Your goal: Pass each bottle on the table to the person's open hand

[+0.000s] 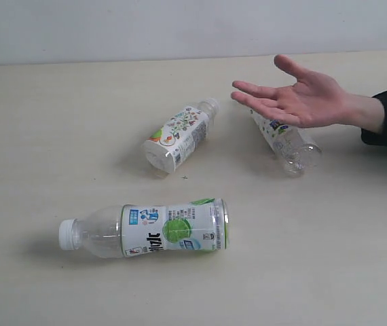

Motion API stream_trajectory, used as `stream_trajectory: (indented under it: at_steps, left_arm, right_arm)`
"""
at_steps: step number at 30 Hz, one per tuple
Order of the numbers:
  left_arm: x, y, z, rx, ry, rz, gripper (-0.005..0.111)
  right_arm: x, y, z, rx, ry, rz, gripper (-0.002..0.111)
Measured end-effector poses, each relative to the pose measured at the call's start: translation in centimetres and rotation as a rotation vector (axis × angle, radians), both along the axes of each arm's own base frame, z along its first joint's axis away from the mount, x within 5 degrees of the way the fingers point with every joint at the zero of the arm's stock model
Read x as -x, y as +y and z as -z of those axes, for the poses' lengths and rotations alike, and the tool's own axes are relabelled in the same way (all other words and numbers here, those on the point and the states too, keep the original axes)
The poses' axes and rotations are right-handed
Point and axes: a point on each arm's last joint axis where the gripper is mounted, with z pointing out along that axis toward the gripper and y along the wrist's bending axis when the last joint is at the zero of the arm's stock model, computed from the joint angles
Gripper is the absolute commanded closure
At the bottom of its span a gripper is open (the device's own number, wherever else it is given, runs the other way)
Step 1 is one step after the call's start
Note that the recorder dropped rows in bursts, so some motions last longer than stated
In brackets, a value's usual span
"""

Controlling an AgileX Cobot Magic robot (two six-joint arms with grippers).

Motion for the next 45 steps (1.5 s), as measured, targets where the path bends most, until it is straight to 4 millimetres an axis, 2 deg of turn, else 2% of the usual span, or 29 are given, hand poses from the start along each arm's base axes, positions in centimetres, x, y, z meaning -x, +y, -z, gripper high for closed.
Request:
stream_trajectory:
  at_steps: [6,8,10,11,13,16,19,22,25,27,31,37,40,45]
  left_arm:
    - [0.0,0.0,0.0,0.000,0.000,0.000,0.104]
    - [0.0,0.0,0.0,0.000,0.000,0.000,0.104]
    - [0.0,0.0,0.0,0.000,0.000,0.000,0.104]
    - [0.0,0.0,0.0,0.000,0.000,0.000,0.104]
    - [0.0,0.0,0.0,0.000,0.000,0.000,0.104]
    - [0.0,0.0,0.0,0.000,0.000,0.000,0.104]
    - [0.0,0.0,0.0,0.000,0.000,0.000,0.104]
    - [0.0,0.0,0.0,0.000,0.000,0.000,0.104]
    - [0.0,0.0,0.0,0.000,0.000,0.000,0.104]
    - [0.0,0.0,0.0,0.000,0.000,0.000,0.104]
    - [0.0,0.0,0.0,0.000,0.000,0.000,0.104]
    - [0.0,0.0,0.0,0.000,0.000,0.000,0.104]
    - [0.0,0.0,0.0,0.000,0.000,0.000,0.104]
    - [0.0,0.0,0.0,0.000,0.000,0.000,0.104]
  right_arm:
    - [-0.1,0.2,-0.4,-0.046,-0.033,-0.008,0.108]
    - [-0.9,0.3,-1.1,-0.055,-0.083,0.000,0.108]
    - [-3.1,1.0,-1.3,-0.043,-0.033,-0.010,0.108]
    - [-5.1,1.9,-1.2,-0.017,0.052,-0.052,0.108]
    - [-7.7,3.2,-1.0,0.033,0.158,-0.123,0.108]
    - [-11.7,5.6,-0.8,0.144,0.304,-0.249,0.102]
    - [-15.9,9.1,-0.6,0.259,0.414,-0.387,0.090]
    - [-19.6,13.1,1.0,0.385,0.510,-0.516,0.072]
    - [-22.0,16.7,2.5,0.548,0.548,-0.690,0.052]
    - [-22.9,18.6,3.7,0.653,0.563,-0.808,0.044]
    - [-24.2,21.6,6.3,0.799,0.561,-0.945,0.037]
    - [-24.6,23.5,10.0,1.017,0.532,-1.026,0.029]
    - [-24.4,24.6,10.6,1.041,0.475,-1.040,0.026]
    - [-22.9,26.5,10.5,1.051,0.396,-1.083,0.023]
